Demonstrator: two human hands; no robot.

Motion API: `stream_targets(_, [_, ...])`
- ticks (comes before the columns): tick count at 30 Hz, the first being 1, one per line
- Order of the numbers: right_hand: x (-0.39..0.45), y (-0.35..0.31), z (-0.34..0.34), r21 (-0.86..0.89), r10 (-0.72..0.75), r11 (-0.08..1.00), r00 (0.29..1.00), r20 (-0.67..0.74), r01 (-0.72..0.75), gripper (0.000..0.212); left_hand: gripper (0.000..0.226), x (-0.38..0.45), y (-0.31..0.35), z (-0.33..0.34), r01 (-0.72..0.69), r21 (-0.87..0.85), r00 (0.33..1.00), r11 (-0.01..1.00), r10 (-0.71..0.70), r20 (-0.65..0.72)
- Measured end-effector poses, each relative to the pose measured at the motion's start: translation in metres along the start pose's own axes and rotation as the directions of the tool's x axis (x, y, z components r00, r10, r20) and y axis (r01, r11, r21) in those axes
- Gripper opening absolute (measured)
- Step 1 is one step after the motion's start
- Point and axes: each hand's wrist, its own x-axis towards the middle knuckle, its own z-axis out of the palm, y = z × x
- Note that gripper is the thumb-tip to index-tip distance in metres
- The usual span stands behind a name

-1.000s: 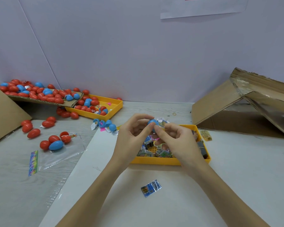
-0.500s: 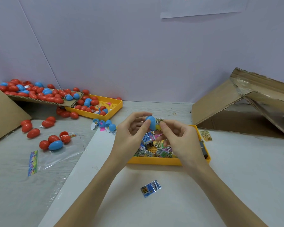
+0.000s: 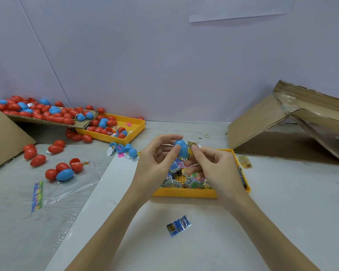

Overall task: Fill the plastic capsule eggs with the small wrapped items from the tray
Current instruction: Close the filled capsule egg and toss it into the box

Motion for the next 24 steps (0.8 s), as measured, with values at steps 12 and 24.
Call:
stream_targets(12, [-0.003, -0.002, 0.002, -0.094, -0.034, 0.995, 0.999, 0.026, 0.037, 0.017, 0.023, 0.001, -0.002, 0.002, -0.02, 0.011, 1.0, 1.0, 0.02, -0.004])
stream_targets(24, [0.0, -0.013, -0.004, 0.269, 0.318, 0.885, 0.914, 0.252, -0.381, 0.029, 0.038, 0.002, 0.0, -0.007, -0.185, 0.074, 0.983, 0.98, 0.185, 0.011])
